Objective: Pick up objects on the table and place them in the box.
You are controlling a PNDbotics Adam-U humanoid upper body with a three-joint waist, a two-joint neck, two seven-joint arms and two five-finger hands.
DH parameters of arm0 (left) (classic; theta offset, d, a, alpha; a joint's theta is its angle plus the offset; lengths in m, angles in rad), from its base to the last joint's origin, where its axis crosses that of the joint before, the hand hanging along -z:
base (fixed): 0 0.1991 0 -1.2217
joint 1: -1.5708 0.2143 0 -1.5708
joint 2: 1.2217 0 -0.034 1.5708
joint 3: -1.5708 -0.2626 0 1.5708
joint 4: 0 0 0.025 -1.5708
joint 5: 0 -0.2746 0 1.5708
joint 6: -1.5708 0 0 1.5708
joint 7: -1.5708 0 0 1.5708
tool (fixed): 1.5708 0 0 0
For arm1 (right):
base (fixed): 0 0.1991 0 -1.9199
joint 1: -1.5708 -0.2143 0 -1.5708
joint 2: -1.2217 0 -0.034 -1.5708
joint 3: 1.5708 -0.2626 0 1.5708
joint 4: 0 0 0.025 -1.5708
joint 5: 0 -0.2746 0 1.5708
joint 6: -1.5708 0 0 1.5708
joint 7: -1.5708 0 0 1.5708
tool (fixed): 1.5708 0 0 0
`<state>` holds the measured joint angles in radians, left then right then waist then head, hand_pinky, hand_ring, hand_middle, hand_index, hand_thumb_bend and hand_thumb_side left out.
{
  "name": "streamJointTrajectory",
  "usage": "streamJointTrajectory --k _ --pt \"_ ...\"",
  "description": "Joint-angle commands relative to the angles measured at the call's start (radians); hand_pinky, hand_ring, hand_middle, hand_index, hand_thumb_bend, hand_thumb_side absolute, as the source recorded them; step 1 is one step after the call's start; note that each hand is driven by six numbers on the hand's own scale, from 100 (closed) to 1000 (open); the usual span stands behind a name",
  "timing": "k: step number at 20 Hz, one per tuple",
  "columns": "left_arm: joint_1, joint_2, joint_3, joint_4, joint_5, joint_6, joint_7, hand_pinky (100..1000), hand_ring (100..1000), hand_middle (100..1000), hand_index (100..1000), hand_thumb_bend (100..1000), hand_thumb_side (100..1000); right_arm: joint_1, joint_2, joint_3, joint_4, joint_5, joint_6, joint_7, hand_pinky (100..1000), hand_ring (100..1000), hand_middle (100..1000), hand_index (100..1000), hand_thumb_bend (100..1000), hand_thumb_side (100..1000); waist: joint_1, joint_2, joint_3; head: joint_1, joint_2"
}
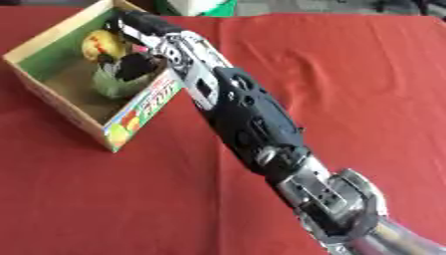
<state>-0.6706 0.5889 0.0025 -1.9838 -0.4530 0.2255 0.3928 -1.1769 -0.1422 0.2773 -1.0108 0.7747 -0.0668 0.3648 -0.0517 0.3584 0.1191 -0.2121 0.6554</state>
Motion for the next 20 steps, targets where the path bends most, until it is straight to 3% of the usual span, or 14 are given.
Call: streamJointTrajectory --k 1,3,4,5,10,13,16,20 --pt "-0.013 0.017 0.003 -0.016 0.0 0.004 0.0 617 768 768 831 387 1000 -0.036 -0.016 -0.021 -0.006 0.017 -0.028 0.017 834 1000 878 925 100 784 0.007 -0.022 0.002 0.005 0.0" --pt "-0.012 0.017 0.004 -0.016 -0.001 0.005 0.001 617 769 768 831 387 1000 -0.039 -0.022 -0.028 -0.009 0.028 -0.035 0.021 859 1000 928 968 100 963 0.007 -0.024 0.001 0.007 -0.001" --pt "-0.011 0.018 0.004 -0.016 -0.001 0.005 0.001 617 769 768 831 386 1000 -0.04 -0.025 -0.03 -0.011 0.035 -0.038 0.023 873 1000 951 986 100 1000 0.008 -0.024 0.0 0.007 -0.001" --pt "-0.01 0.017 0.004 -0.016 -0.001 0.005 0.001 617 769 768 831 386 1000 -0.041 -0.028 -0.032 -0.013 0.043 -0.042 0.026 888 1000 974 1000 100 1000 0.008 -0.025 0.0 0.007 -0.001" --pt "-0.007 0.017 0.004 -0.016 -0.002 0.006 0.0 617 769 768 830 386 1000 -0.045 -0.039 -0.039 -0.031 0.087 -0.063 0.018 935 1000 1000 1000 267 1000 0.01 -0.029 -0.002 0.008 -0.001" --pt "-0.005 0.016 0.003 -0.016 -0.002 0.007 0.0 616 768 767 830 386 1000 -0.047 -0.048 -0.041 -0.045 0.108 -0.074 0.007 943 1000 1000 1000 288 992 0.012 -0.03 -0.003 0.009 -0.002" --pt "0.0 0.018 0.004 -0.016 -0.003 0.008 0.001 616 768 767 830 384 1000 -0.048 -0.068 -0.045 -0.076 0.099 -0.083 -0.002 957 1000 1000 1000 312 983 0.014 -0.033 -0.007 0.014 0.0" --pt "0.011 0.024 0.008 -0.016 -0.004 0.01 0.006 616 768 765 830 387 1000 -0.04 -0.138 -0.041 -0.181 0.057 -0.092 -0.019 990 1000 1000 1000 443 1000 0.013 -0.039 -0.019 0.028 0.002"
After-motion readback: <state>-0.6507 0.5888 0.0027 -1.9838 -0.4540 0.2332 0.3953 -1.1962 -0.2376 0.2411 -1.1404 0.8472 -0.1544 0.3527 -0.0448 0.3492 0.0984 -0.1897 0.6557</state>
